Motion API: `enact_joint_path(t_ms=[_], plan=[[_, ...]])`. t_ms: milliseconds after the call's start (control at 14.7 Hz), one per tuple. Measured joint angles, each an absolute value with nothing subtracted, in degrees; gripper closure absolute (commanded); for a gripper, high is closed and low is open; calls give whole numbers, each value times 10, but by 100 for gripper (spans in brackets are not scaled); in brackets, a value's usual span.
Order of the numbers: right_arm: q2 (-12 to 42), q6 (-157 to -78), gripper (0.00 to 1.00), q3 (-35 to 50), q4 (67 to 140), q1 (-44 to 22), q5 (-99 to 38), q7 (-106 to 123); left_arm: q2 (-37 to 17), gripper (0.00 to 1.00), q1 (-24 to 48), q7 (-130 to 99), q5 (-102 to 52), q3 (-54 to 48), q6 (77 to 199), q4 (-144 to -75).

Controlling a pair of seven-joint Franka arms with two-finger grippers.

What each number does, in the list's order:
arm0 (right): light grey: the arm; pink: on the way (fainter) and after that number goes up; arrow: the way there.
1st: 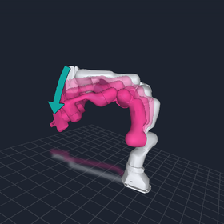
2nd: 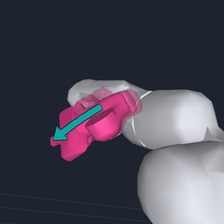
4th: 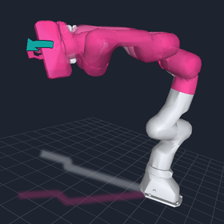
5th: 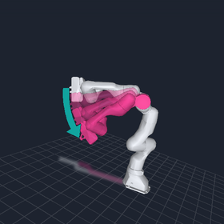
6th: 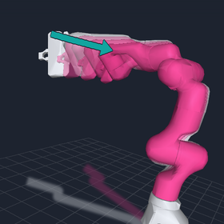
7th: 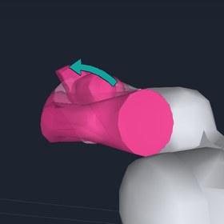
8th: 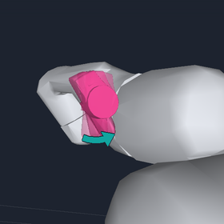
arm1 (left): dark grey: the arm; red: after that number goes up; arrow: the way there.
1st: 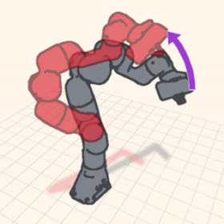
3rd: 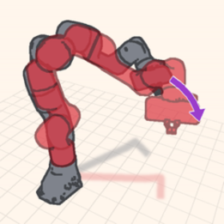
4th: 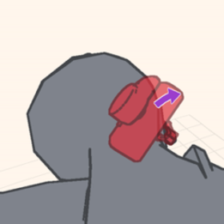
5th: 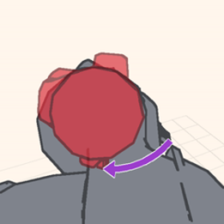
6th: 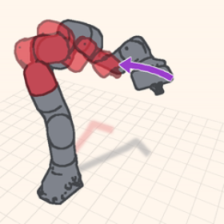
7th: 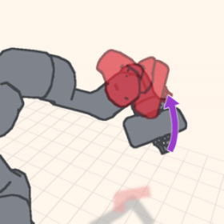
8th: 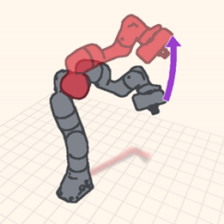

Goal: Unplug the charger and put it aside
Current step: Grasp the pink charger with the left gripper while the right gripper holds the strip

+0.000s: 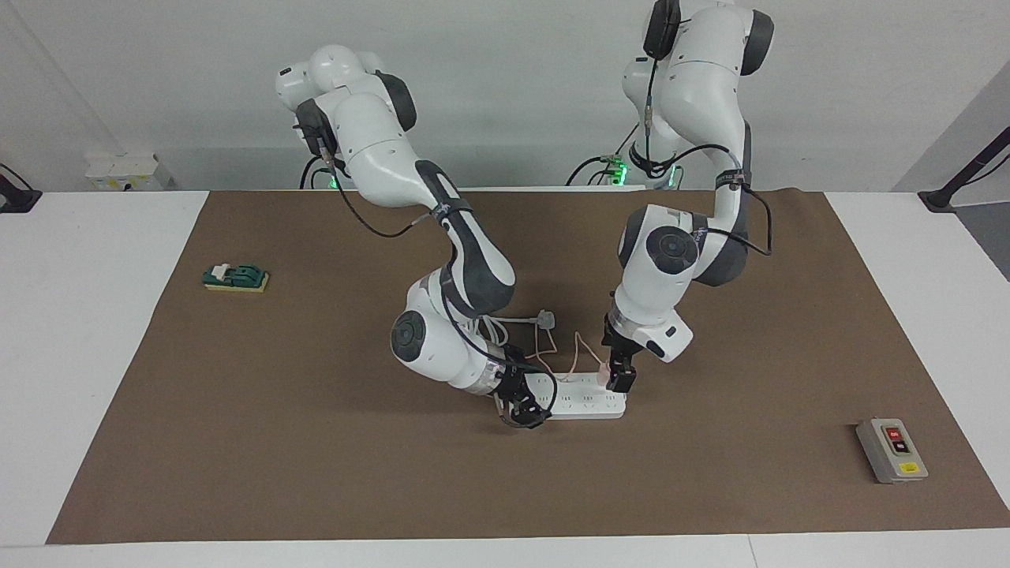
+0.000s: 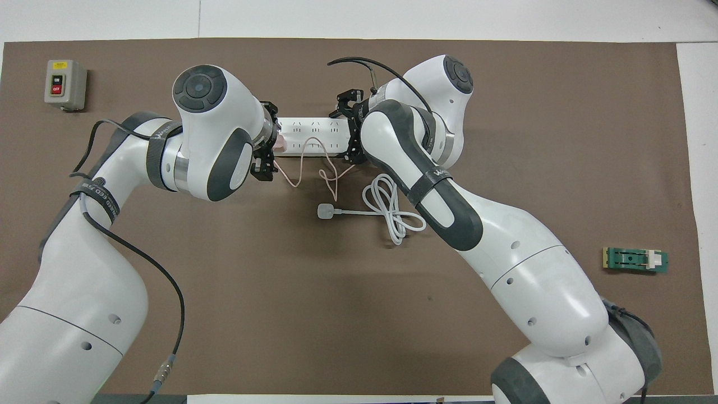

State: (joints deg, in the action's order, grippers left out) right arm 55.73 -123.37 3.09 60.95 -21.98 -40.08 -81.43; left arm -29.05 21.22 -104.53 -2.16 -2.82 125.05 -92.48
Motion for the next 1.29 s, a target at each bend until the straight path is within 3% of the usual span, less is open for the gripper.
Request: enact_joint_path(t_ms=[68,204,272,340,407,475,1290], plan=[[558,-1234,2,31,609,-219,-401,-815,-290,10,212,-1046,-22,-28,1251,-925],[558,-1234,21,31,609,-219,-403,-817,-290,24,212,-1050,-22,-28,1252,-925],[558,-1234,30,31,610,-218,-408,-819,-290,36,212,-1050,-21,-28,1252,-925],[558,-1234,34,31,612,-216,-418,-820,-290,62,212,-1051,-21,-28,1252,-925],[558,-1234,38,31,614,-215,-427,-820,-290,94,212,-1052,-21,-28,1253,-925],[557,-1235,38,32,615,-214,-431,-820,-290,100,212,-1053,-21,-27,1256,-925],[556,-1239,38,32,619,-214,-434,-820,-290,100,213,-1053,-19,-25,1274,-923]])
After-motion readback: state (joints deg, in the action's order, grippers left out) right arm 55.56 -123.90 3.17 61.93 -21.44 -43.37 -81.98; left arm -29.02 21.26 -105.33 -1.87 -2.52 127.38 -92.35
